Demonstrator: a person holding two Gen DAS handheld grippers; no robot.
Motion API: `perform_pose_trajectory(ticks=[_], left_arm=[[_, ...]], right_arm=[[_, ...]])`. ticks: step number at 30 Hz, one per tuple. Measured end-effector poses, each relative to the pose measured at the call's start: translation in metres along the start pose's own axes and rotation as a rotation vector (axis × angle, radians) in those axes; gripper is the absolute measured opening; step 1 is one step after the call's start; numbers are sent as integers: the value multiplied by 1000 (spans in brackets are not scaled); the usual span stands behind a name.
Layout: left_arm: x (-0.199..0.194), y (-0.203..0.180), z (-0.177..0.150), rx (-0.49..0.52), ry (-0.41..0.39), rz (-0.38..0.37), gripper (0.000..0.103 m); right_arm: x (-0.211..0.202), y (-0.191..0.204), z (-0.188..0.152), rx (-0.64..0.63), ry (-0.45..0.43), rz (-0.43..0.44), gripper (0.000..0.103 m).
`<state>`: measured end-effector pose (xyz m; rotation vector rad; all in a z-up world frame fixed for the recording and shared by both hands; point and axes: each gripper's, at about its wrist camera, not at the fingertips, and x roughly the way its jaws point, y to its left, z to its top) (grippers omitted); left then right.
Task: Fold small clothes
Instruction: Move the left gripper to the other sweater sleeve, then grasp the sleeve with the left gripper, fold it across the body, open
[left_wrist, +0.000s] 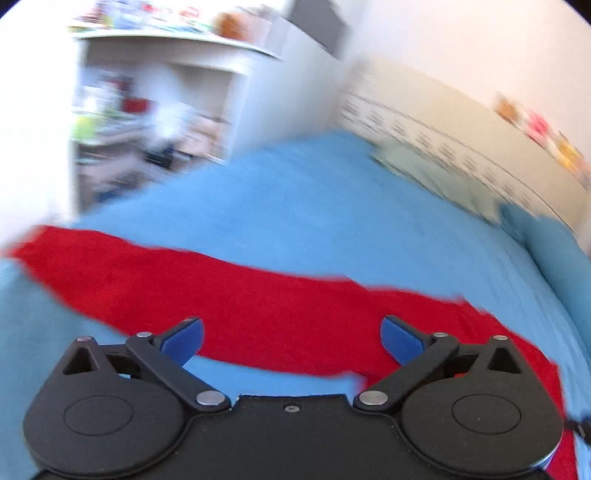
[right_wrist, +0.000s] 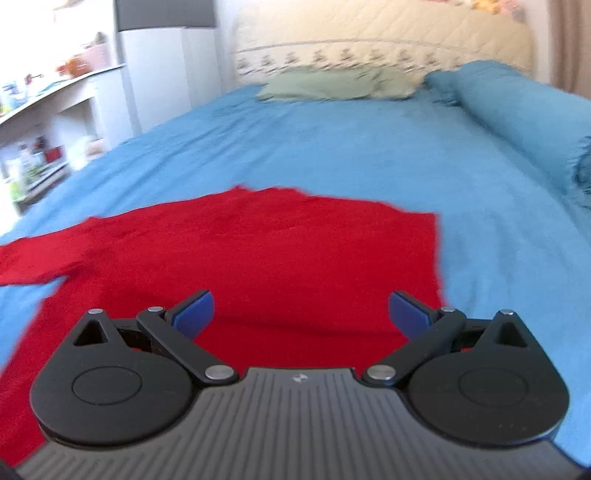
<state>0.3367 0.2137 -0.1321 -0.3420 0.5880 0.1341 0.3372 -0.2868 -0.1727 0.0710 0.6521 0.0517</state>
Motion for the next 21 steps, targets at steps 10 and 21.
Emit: perform_pose_trajectory(ticks=[10,21], left_arm=[[23,153,10,-323,-16,141,97],[65,191,26,-346,-51,165,53]], right_arm=[[8,94,-10,-46,104,107,103],[31,145,-16,-59,129,95,103]])
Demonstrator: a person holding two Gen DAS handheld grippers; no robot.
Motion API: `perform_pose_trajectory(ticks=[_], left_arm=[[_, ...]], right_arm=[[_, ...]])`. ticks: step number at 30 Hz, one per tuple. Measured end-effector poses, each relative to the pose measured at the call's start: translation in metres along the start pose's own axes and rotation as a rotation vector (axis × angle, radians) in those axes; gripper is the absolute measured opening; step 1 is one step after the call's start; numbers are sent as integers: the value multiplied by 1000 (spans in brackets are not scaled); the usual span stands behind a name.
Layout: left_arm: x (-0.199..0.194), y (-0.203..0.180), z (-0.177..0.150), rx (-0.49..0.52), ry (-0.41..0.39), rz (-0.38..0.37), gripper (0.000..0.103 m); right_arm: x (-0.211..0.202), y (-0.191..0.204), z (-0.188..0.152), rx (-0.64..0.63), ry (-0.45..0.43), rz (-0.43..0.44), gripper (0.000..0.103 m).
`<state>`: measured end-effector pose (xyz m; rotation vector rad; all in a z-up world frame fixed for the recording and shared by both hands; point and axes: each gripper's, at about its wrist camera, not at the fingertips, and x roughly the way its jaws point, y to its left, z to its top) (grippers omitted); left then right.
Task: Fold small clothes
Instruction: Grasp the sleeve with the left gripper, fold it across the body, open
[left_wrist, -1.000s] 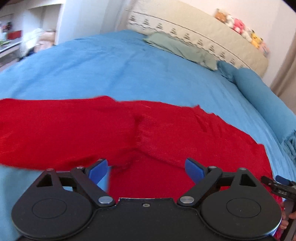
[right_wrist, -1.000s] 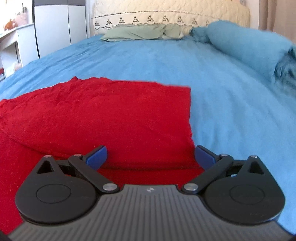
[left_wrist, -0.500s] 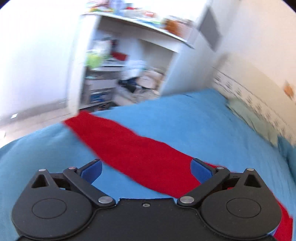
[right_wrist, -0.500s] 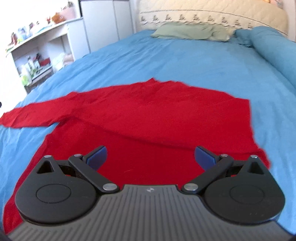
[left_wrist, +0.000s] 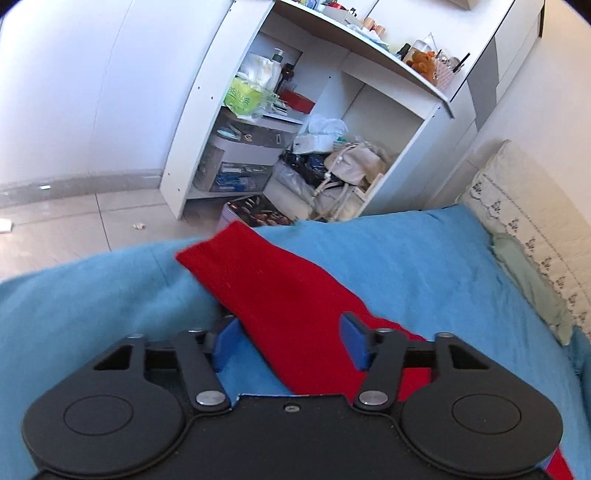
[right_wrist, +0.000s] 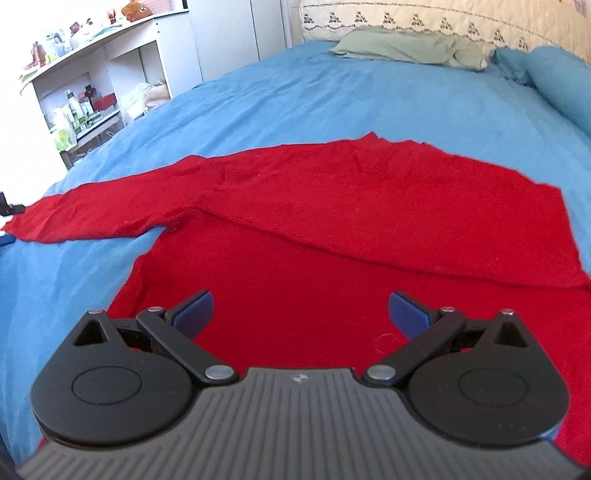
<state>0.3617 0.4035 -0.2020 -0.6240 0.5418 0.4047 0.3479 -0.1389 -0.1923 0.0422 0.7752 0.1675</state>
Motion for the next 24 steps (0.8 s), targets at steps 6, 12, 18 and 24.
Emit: perform_pose_trajectory(ticks=[6,12,18,24], left_arm=[[11,7,4,20,-5,57,4],[0,-17,11,112,-7,32,3],[-35,-120,18,261,-74,-154,3],[-81,-292,-33,455,-82,-478,3]], right_arm=[[4,-5,2,43,4,1,103],[2,-15,3,95,-10,2,103],[-14,-46,2,184,-43,6,103],[-46,-96,5,232,-106,-41,103]])
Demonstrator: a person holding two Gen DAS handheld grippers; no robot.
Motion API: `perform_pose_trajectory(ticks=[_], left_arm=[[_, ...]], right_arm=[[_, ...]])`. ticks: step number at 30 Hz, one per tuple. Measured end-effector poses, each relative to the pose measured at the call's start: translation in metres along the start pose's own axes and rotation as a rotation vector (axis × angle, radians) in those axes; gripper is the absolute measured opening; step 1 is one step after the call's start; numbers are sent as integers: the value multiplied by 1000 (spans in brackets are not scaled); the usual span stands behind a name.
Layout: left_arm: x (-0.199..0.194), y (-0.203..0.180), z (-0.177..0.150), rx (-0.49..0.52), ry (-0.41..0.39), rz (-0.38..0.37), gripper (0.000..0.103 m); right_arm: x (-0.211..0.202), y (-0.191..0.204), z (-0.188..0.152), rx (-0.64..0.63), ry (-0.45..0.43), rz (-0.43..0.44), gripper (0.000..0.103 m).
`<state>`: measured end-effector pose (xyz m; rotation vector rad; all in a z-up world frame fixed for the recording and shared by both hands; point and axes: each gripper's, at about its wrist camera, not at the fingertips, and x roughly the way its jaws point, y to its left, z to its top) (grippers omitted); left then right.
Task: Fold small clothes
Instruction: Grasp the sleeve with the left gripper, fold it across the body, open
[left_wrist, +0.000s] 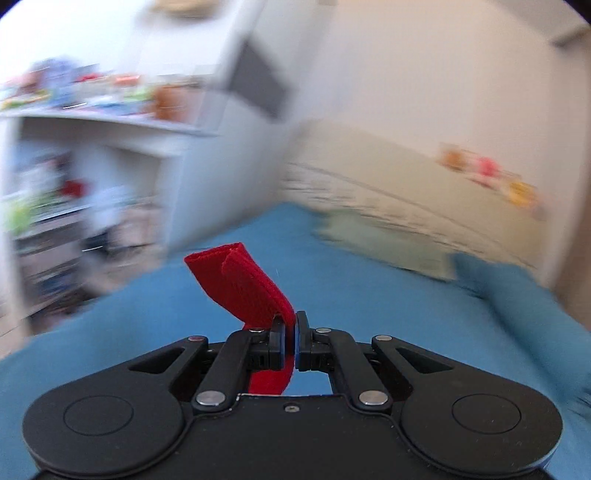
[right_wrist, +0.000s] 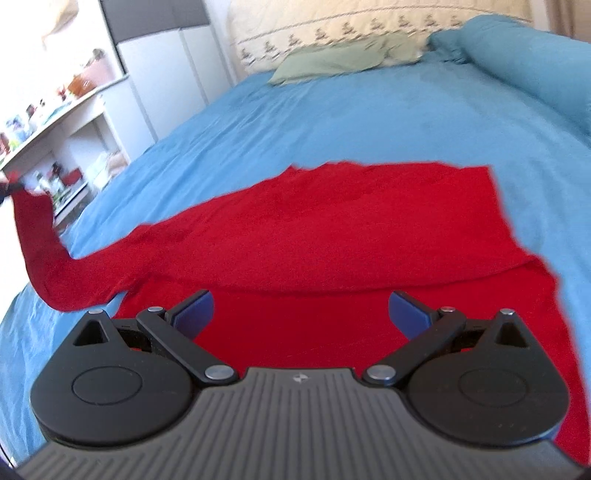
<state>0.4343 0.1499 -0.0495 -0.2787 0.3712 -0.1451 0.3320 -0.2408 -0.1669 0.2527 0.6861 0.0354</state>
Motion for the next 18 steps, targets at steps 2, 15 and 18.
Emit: perform_pose_trajectory(ticks=[2,15,18], left_arm=[[20,-64,-10,62,35,-101,3],[105,-246,-224,403,474,-185,4],[103,-250,-226,448,468,-191,10]], right_arm=[[-11,-20,6,13,-24,-21,103],[-51,-144,0,162,-27,-114,103],[-49,-154,-4,173,-25,-101,103]])
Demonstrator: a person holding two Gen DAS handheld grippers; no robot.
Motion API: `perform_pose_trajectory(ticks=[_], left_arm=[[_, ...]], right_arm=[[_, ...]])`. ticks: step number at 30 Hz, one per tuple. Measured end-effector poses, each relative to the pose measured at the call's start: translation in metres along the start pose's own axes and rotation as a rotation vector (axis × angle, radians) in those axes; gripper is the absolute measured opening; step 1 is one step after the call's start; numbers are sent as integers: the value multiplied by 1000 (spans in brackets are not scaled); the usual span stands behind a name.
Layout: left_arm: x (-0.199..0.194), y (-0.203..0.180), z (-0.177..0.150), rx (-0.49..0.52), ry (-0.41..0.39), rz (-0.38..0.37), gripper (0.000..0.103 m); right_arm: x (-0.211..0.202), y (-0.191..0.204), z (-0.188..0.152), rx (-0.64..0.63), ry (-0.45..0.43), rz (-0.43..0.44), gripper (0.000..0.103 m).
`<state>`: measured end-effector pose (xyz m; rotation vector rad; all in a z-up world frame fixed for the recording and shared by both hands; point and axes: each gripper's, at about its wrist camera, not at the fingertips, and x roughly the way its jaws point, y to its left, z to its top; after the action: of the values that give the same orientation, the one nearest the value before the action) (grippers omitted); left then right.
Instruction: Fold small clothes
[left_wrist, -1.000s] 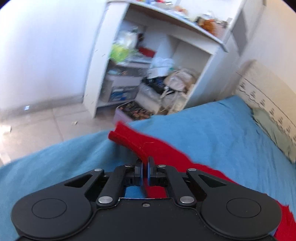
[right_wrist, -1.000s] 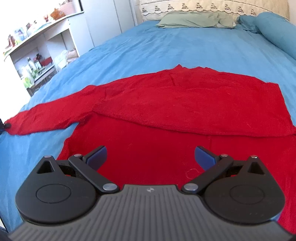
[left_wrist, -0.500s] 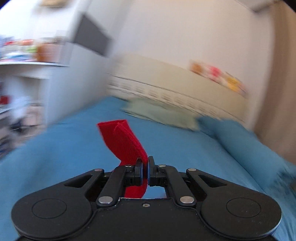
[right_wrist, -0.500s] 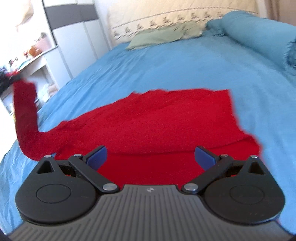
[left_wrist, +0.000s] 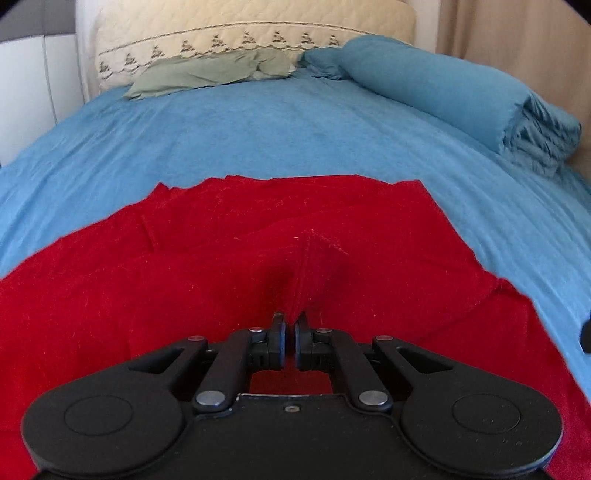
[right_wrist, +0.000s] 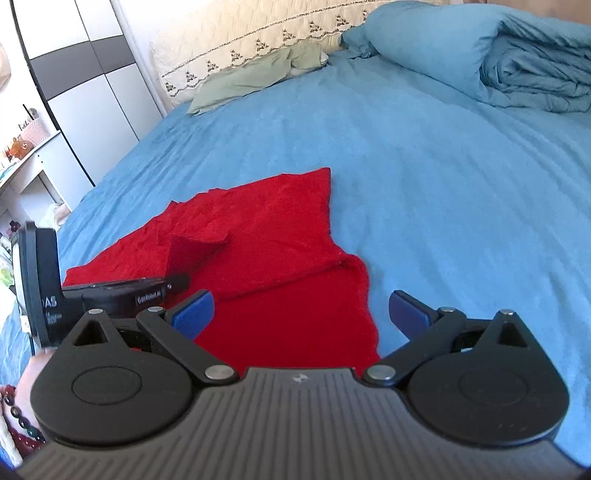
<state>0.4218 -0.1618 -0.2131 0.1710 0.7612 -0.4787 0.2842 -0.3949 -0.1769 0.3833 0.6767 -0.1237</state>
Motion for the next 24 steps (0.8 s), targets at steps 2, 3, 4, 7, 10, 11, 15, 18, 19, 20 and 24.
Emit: perform_pose_trajectory(ticks=[2,3,4,7,10,11,15,18,19,20,24], left_arm=[[-8,2,2,12,-17,-20,44],[-14,6,2,18,-31,-34,74],[-23,3,2,33,-58,-46,83],[-50,11,-3,59,-119,-49,91],[-66,32,-5,38,-122,9,93],[-71,44,-8,26,-125,37,93],[-81,91,-16,-44,-111,157,95],[-87,130,-21,-125,-109,234,95],[-89,141,-23,-149,-112,256,95],[-91,150,-25,-165,-112,270,95],[-92,179,-37,-232,-90,318,95]], right_arm=[[1,-1,-3,15,-10,-4,103],[2,-2,-2,23,-16,-11,103],[3,-2,-2,32,-21,-14,103],[6,-2,0,56,-31,10,103],[8,3,2,58,-34,25,103],[10,6,2,55,-32,38,103],[27,34,6,4,-19,90,103],[48,64,10,-47,-12,99,103],[56,72,12,-54,-9,83,97],[65,79,13,-52,-3,75,92],[96,96,19,-29,39,82,79]])
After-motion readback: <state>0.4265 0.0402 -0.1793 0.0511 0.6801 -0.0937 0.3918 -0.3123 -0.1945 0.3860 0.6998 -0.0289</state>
